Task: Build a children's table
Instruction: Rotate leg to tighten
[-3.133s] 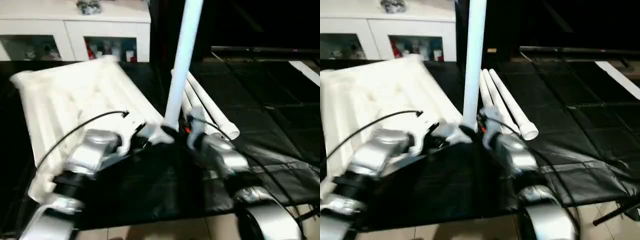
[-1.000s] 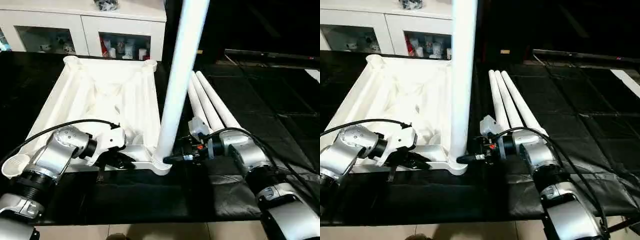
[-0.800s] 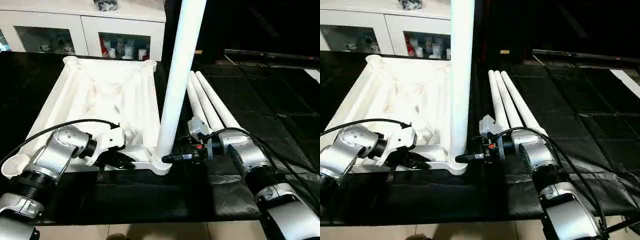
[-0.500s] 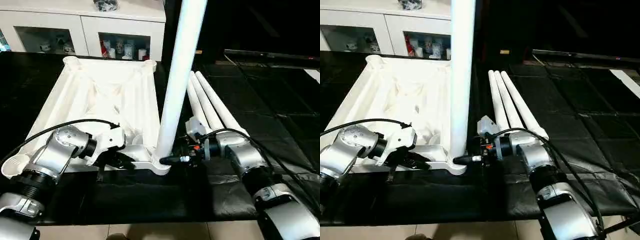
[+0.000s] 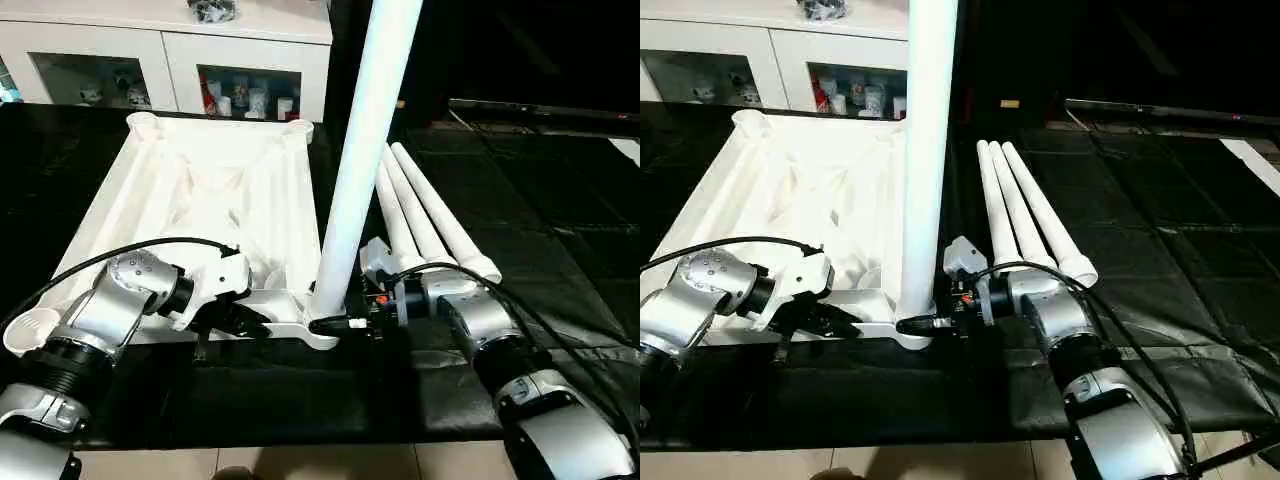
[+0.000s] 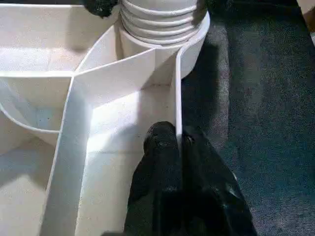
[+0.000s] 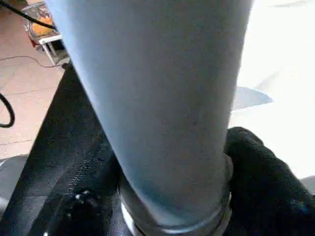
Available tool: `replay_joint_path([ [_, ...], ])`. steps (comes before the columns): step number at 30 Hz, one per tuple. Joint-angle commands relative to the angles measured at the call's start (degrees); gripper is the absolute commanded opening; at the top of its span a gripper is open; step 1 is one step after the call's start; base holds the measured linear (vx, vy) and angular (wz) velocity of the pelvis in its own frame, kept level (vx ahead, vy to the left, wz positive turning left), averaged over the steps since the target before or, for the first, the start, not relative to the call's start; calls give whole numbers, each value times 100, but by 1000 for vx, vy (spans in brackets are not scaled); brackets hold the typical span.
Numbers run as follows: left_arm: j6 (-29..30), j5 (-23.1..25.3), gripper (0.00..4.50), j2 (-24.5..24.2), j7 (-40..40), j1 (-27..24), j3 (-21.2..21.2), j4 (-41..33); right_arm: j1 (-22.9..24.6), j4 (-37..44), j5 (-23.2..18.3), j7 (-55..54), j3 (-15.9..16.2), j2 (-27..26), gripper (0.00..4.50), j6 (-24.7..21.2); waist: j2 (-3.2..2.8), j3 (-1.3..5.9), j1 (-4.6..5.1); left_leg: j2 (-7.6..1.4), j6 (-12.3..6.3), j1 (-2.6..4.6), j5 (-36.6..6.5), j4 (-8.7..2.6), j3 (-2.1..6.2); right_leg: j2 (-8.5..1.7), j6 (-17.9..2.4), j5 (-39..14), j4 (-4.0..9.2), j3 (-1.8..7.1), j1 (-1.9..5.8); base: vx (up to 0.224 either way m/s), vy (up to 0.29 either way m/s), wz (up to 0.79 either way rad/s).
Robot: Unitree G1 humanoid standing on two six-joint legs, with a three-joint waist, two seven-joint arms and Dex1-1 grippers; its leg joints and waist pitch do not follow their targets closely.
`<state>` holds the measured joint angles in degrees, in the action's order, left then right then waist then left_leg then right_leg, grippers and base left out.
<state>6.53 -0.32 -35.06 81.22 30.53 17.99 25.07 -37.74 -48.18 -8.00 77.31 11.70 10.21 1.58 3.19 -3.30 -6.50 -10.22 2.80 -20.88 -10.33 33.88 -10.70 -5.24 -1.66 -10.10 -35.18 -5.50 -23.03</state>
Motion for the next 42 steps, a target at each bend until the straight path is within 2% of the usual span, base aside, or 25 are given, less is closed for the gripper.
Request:
replay_joint_path([
  [1,-44,57,0,33,196,91,210,1,31,-40,-52,110,-42,63,282,-59,-133,382,23,-391,141,108,-1509,-464,125,-433,-1307,-1299,363,364,264,0,0,0],
  [8,-5,48,0,41,192,85,205,2,101,4,-60,151,-29,60,269,-94,-144,384,24,-392,150,109,-1500,-464,123,-428,-1333,-1220,356,363,260,0,0,0],
  [13,475,-78,0,263,-224,80,12,-69,276,114,-17,-271,-68,-7,268,-396,-158,370,7,-397,183,129,-1593,-473,122,-431,-1335,-1299,372,365,253,0,0,0],
  [16,1025,-167,0,590,-861,100,-219,-239,402,89,134,-1278,-156,-270,268,-482,-165,317,43,-387,330,158,-2077,-501,157,-459,-1150,-2085,461,370,219,0,0,0],
  [18,1260,-170,0,753,-1193,127,-317,-287,416,51,154,-1691,-215,-418,268,-606,-143,290,98,-368,430,181,-2374,-513,204,-476,-959,-2718,531,356,209,0,0,0],
  [20,1858,-107,0,1203,-2060,228,-534,-404,320,-87,42,-2629,-449,-921,268,-920,-139,285,195,-339,419,221,-2562,-482,248,-499,-630,-3489,654,317,182,0,0,0],
  [21,1858,-107,0,1203,-2060,228,-534,-404,320,-87,42,-2629,-449,-921,268,-920,-136,287,215,-338,401,215,-2538,-484,260,-505,-602,-3540,669,308,187,0,0,0],
  [22,2022,-81,0,1327,-2298,257,-596,-435,265,-139,7,-2873,-512,-1060,267,-1010,-133,285,232,-330,374,191,-2523,-483,272,-505,-557,-3595,678,294,199,0,0,0],
  [23,2278,-26,0,1583,-2758,319,-728,-479,138,-245,-44,-3286,-607,-1326,267,-1121,-147,276,278,-328,372,185,-2532,-484,273,-487,-526,-3631,683,292,180,0,0,0],
  [25,2472,-2,0,1771,-3060,365,-820,-511,35,-334,-59,-3571,-655,-1503,267,-1177,-140,282,323,-296,313,221,-2572,-450,283,-485,-473,-3748,739,259,148,0,0,0],
  [26,2784,34,0,2125,-3613,433,-1008,-610,-170,-547,-15,-4099,-694,-1756,267,-1234,-139,283,334,-304,298,203,-2548,-455,280,-487,-476,-3708,731,265,159,0,0,0],
  [27,2944,29,0,2285,-3854,443,-1073,-717,-241,-618,60,-4327,-685,-1833,267,-1249,-130,289,360,-320,315,167,-2449,-475,293,-478,-517,-3531,698,265,177,0,0,0],
  [28,3040,45,0,2414,-4054,439,-1109,-824,-283,-669,109,-4467,-683,-1882,267,-1228,-139,294,365,-324,331,164,-2444,-479,292,-469,-543,-3449,680,265,176,0,0,0],
  [29,3095,70,0,2488,-4155,419,-1097,-927,-293,-684,150,-4526,-673,-1897,267,-1198,-106,312,374,-326,304,156,-2375,-481,282,-465,-595,-3250,662,273,183,0,0,0],
  [31,3172,98,0,2543,-4237,391,-1060,-1045,-287,-675,199,-4583,-684,-1910,323,-1172,-114,338,350,-328,200,131,-2138,-484,247,-458,-704,-2738,627,312,197,0,0,0],
  [32,3104,160,0,2456,-4114,327,-905,-1130,-241,-631,267,-4619,-693,-1851,337,-1053,-111,353,339,-325,124,95,-1876,-484,224,-445,-810,-2290,581,337,217,0,0,0],
  [33,3087,168,0,2440,-4092,318,-884,-1136,-234,-627,274,-4618,-694,-1838,337,-1033,-98,363,326,-330,87,85,-1748,-483,217,-445,-861,-2084,560,340,228,57,2,3],
  [34,3059,182,0,2412,-4055,303,-848,-1147,-224,-620,286,-4616,-696,-1818,343,-1000,-105,389,316,-325,5,54,-1423,-467,194,-435,-981,-1566,490,352,255,62,-9,3],
  [36,2905,269,0,2224,-3877,237,-753,-1166,-217,-606,332,-4658,-776,-1725,374,-826,-99,428,291,-307,-190,36,-845,-412,154,-424,-1217,-720,391,351,295,58,-14,2],
  [39,2746,290,0,1919,-3593,152,-706,-1132,-151,-483,289,-4488,-831,-1508,393,-601,-100,434,279,-296,-378,4,-533,-394,145,-418,-1325,-352,345,340,318,0,0,0],
  [40,2573,305,0,1748,-3387,97,-658,-1128,-83,-369,258,-4287,-836,-1372,406,-506,-94,415,286,-302,-407,5,-575,-393,135,-418,-1353,-392,356,344,310,0,0,0],
  [41,2534,318,0,1665,-3301,55,-629,-1169,-58,-330,245,-4186,-832,-1308,429,-437,-102,400,279,-310,-390,17,-735,-401,136,-422,-1326,-610,382,342,309,0,0,0],
  [42,2419,269,0,1435,-3009,-55,-609,-1219,20,-173,157,-3862,-851,-1104,434,-367,-104,392,293,-323,-336,21,-851,-413,139,-421,-1302,-800,393,347,308,0,0,0],
])
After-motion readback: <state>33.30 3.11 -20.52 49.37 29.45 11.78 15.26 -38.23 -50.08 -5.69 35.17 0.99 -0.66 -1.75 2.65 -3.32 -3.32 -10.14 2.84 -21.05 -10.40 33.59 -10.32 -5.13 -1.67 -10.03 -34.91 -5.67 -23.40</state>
